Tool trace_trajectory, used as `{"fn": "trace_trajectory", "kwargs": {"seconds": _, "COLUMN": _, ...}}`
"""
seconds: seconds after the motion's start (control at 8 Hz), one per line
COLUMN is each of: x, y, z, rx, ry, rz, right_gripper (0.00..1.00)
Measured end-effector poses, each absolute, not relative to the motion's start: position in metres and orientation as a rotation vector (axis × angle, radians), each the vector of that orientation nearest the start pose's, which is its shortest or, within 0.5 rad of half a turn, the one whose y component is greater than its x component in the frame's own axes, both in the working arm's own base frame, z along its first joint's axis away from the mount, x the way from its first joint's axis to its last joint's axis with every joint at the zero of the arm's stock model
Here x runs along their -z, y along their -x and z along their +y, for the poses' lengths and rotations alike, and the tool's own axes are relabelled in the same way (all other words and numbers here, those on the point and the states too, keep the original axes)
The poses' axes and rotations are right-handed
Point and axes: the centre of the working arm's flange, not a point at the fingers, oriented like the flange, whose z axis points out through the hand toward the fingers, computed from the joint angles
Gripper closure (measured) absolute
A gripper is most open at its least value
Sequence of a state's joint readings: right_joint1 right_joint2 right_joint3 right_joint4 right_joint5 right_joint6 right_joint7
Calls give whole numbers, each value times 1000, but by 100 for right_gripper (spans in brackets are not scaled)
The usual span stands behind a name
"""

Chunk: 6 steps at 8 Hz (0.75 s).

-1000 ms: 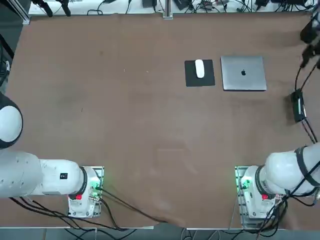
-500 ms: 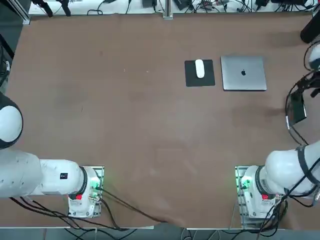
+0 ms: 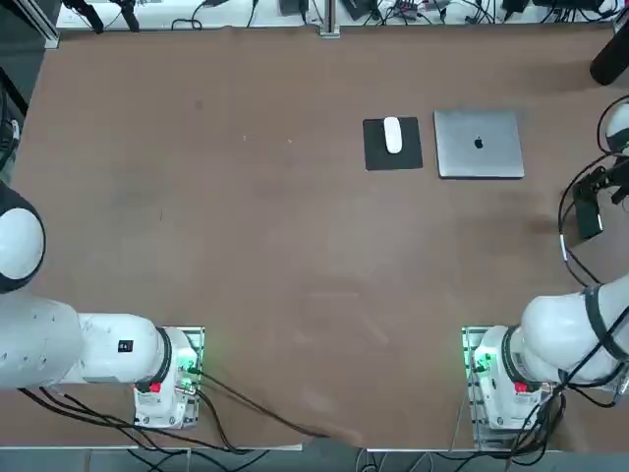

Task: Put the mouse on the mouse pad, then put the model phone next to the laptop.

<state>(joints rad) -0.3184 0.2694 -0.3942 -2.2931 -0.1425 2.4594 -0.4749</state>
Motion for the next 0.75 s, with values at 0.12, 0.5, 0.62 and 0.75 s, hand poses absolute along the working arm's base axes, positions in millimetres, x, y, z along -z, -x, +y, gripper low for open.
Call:
{"fn": "trace_trajectory", "kwargs": {"seconds": 0.12, "x": -222, "y": -390, "z": -343, "rx": -315, "ry": 3226, "rz": 181, "right_gripper": 3}}
{"fn": "trace_trajectory", "kwargs": {"seconds": 0.5, "x": -206, "y": -388, "z": -342, "rx": -351, "ry": 3220, "rz": 174, "right_gripper": 37}}
{"fn": "trace_trajectory", "kwargs": {"seconds": 0.62, "x": -210, "y": -390, "z": -343, "rx": -342, "ry": 3223, "rz": 174, "right_gripper": 57}}
{"fn": "trace_trajectory", "kwargs": {"seconds": 0.75, "x": -214, "y": -394, "z": -341, "rx": -334, "ry": 3223, "rz": 165, "right_gripper": 76}}
